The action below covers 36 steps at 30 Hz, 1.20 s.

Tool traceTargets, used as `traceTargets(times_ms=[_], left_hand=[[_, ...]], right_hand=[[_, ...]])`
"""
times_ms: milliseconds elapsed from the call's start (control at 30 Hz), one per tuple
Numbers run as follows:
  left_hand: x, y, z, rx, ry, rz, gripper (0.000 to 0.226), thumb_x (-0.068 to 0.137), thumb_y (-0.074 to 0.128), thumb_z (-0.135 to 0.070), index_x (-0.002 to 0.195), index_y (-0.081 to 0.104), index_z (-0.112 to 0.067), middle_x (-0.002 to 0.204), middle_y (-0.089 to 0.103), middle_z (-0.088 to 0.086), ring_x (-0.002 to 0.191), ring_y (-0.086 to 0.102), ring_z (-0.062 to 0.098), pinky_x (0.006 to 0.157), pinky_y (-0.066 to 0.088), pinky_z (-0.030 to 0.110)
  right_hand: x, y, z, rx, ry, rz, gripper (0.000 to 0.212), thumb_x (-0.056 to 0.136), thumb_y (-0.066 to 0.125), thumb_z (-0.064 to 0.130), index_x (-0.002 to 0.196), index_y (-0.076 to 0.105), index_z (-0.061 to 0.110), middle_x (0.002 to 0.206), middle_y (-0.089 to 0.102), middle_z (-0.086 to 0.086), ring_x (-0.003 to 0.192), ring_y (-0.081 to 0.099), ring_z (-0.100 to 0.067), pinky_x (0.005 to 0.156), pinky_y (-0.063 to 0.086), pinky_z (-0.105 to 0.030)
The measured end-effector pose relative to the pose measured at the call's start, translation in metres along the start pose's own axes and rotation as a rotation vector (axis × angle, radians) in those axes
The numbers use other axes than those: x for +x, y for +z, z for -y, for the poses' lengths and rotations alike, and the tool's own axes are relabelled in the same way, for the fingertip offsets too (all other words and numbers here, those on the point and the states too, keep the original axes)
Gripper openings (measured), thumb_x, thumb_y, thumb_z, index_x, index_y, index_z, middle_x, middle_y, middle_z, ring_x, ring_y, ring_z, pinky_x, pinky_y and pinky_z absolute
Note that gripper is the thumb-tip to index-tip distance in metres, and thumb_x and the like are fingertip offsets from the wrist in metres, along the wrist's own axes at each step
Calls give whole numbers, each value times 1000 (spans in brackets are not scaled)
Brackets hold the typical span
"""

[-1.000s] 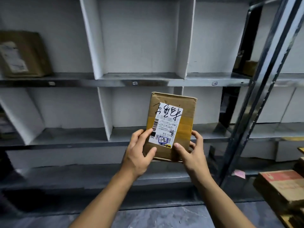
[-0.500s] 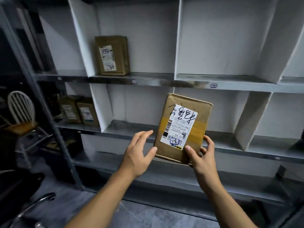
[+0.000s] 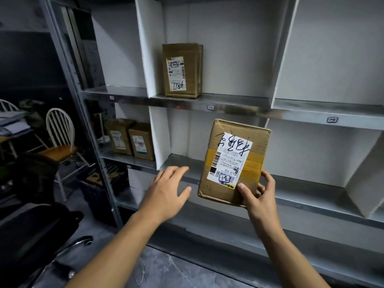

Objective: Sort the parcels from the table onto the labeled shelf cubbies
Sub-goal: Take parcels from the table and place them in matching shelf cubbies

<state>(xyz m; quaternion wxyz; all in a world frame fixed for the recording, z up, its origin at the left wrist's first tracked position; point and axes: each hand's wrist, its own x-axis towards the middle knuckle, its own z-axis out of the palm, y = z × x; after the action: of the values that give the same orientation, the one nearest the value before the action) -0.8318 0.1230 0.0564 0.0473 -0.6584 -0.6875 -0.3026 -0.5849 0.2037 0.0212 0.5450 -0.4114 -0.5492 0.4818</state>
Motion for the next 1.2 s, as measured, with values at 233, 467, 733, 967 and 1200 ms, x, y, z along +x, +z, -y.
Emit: traceTargets(times_ms=[233,467,733,967,1200], left_hand=[[54,15,32,45,2,-3,54,92,51,-45,143,35,-35,138,42,-12,127,37,12,104,37,36],[106,42,80,57,-64,37,54,92,53,-44,143,37,-34,137,44,-10,127,39,13,106,38,39],[140,70,130,77,-93,94,54,94,51,-43,144,37,-33,138,43,-10,127,39,13,106,36,37],[177,95,188,21,-89,163,53,93,52,-43,143,36,-35,139,42,-11,128,38,12,107,36,35],[220,117,247,-45,-42,260,53,93,53,-41,143,38,-33,138,43,-9,126,40,14,106,39,37]], right_hand=[[56,32,-26,-27,-11,2,67,89,74,29,139,32,46,130,54,5,119,58,-20,95,56,-50],[123,67,-64,-61,23,1,65,89,75,27,134,35,51,117,53,27,103,59,8,87,59,-41],[175,111,-101,-91,102,41,64,89,74,30,131,32,55,117,54,21,110,57,-5,90,57,-43],[216,162,-128,-107,149,39,69,90,74,28,138,30,50,126,52,15,122,55,-17,100,54,-47],[245,211,-152,-133,187,-42,66,91,73,26,135,29,51,124,54,16,123,54,-16,105,50,-47]])
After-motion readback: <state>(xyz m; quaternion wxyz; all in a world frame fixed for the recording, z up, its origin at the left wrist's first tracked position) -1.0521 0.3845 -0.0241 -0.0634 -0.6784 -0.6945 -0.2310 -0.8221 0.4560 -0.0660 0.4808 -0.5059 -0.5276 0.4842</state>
